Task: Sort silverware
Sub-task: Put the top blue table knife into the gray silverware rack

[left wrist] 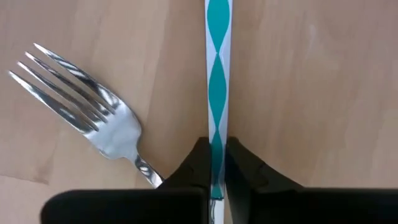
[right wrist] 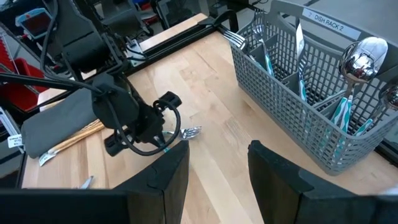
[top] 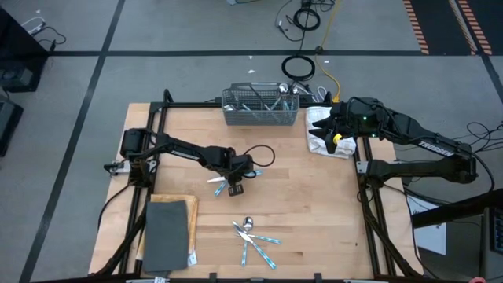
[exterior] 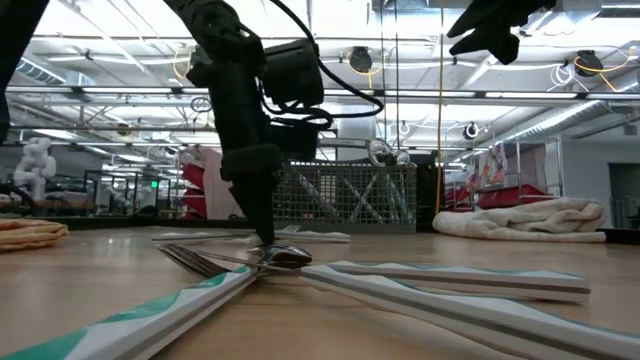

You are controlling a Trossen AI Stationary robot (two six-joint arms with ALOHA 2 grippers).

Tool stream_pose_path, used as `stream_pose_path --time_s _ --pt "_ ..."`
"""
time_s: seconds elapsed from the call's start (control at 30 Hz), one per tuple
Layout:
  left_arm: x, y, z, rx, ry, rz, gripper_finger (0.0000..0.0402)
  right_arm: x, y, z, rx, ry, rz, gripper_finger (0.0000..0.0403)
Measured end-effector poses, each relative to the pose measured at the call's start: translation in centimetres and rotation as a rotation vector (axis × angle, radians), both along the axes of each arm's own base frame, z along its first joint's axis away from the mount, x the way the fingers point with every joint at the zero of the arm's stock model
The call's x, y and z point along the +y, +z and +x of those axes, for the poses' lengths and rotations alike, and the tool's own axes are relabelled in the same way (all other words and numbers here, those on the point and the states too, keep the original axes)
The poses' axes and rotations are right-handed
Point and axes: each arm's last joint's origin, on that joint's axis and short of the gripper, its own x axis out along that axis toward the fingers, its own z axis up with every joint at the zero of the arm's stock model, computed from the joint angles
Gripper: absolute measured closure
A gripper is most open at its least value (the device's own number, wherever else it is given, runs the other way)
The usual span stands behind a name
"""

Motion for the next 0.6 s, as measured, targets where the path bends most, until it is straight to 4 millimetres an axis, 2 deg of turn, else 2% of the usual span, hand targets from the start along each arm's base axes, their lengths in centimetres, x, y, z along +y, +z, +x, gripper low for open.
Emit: stream_pose_path --time_s 0.07,0.13,0.2,0.33,0.47,0.6 --pt "-0.1 1.0 -0.1 0.008 0.001 -0.014 0.0379 0.0 0.0 0.0 0.0 0.0 -0.001 0.025" --pt "-0.1 2.8 0.2 -0.027 0.002 -0.003 0.0379 0.0 0.0 0.0 0.001 0.001 -0.003 0.025" --pt "0.0 4.6 0.2 -0.053 0.016 0.038 0.0379 0.0 0.0 0.0 0.001 0.003 -0.006 0.025" --pt "0.3 6.9 0.2 -0.027 0.035 0.119 0.0379 0.0 0.0 0.0 0.003 0.006 -0.013 0.025" --pt "1.1 10.7 0.7 -0.043 0.0 0.297 0.0379 0.0 0.0 0.0 0.005 0.003 -0.019 0.025" --pt "3.0 13.8 1.5 -0.058 -0.032 0.532 0.0379 0.0 0.0 0.0 0.005 0.002 -0.019 0.025"
